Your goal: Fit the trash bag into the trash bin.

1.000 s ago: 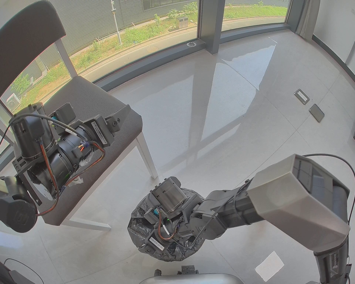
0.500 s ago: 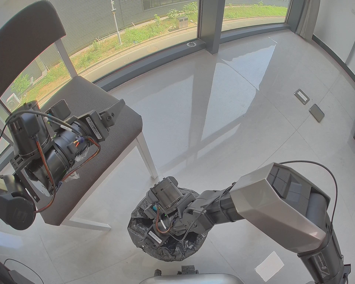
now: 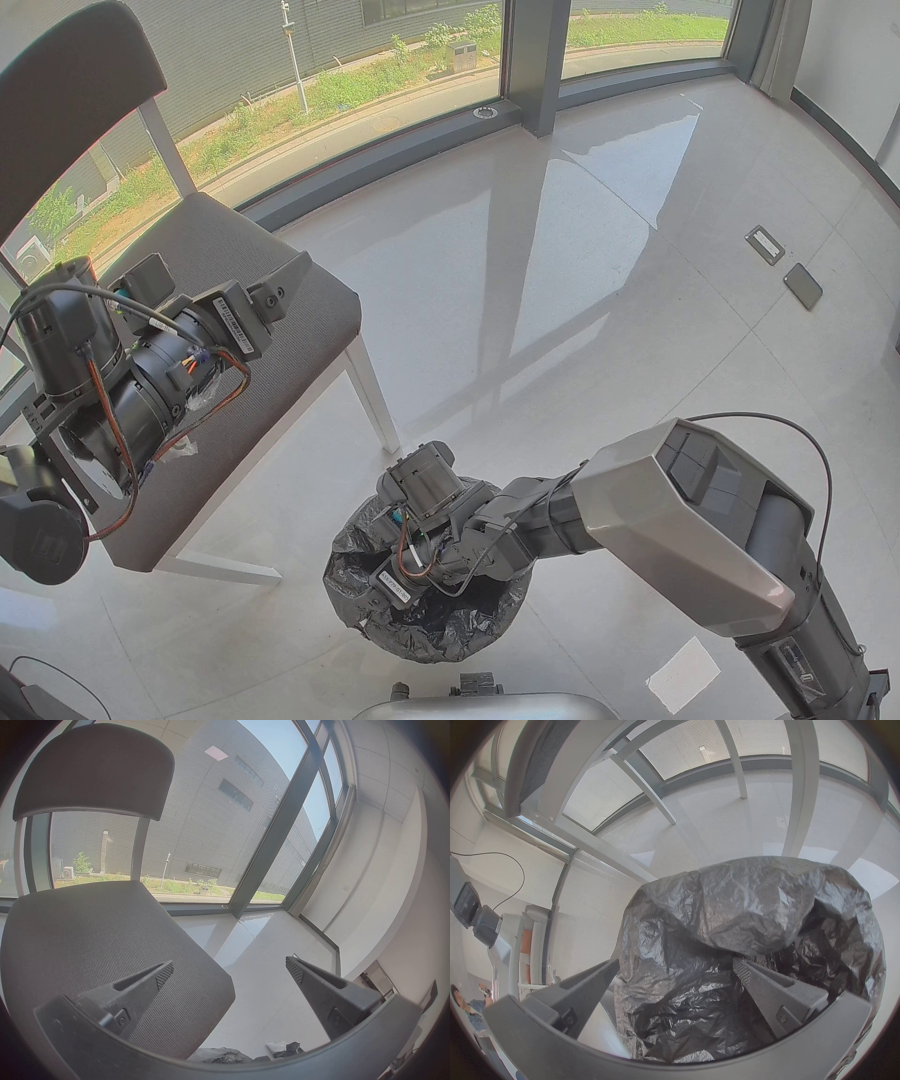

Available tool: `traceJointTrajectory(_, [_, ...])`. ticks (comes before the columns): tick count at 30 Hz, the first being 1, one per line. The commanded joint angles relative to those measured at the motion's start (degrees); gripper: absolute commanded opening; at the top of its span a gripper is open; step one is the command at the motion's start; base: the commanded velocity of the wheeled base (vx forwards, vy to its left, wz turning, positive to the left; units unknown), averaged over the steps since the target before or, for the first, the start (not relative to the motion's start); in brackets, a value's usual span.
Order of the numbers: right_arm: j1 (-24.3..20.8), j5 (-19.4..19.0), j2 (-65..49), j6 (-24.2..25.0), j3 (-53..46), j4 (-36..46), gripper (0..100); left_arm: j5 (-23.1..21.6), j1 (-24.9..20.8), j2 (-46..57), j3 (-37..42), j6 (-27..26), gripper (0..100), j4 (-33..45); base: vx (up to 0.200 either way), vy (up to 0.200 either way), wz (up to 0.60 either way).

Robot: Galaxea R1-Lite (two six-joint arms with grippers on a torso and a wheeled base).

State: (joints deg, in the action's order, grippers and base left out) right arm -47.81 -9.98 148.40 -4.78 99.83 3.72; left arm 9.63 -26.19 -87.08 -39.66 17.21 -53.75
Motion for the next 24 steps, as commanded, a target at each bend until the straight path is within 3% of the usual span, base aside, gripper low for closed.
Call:
traceJointTrajectory(1, [-0.1,0.0,1.5,0.1,1.8,0.1,100,0.0,0.1,0.2,0.0,0.0,100,0.0,0.000,0.000,0.00])
traceJointTrajectory(12, [-0.1,-0.1,2.3,-0.2,1.9,0.5,100,0.0,0.2,-0.1,-0.1,0.0,100,0.0,0.000,0.000,0.00])
traceJointTrajectory(13, [-0.2,-0.1,2.3,-0.2,1.9,0.5,0,-0.1,0.1,-0.2,-0.2,0.0,100,0.0,0.000,0.000,0.00])
traceJointTrajectory(24, [-0.1,-0.1,1.3,0.3,2.2,0.4,0,-0.1,0.2,-1.3,-0.3,0.0,100,0.0,0.000,0.000,0.00])
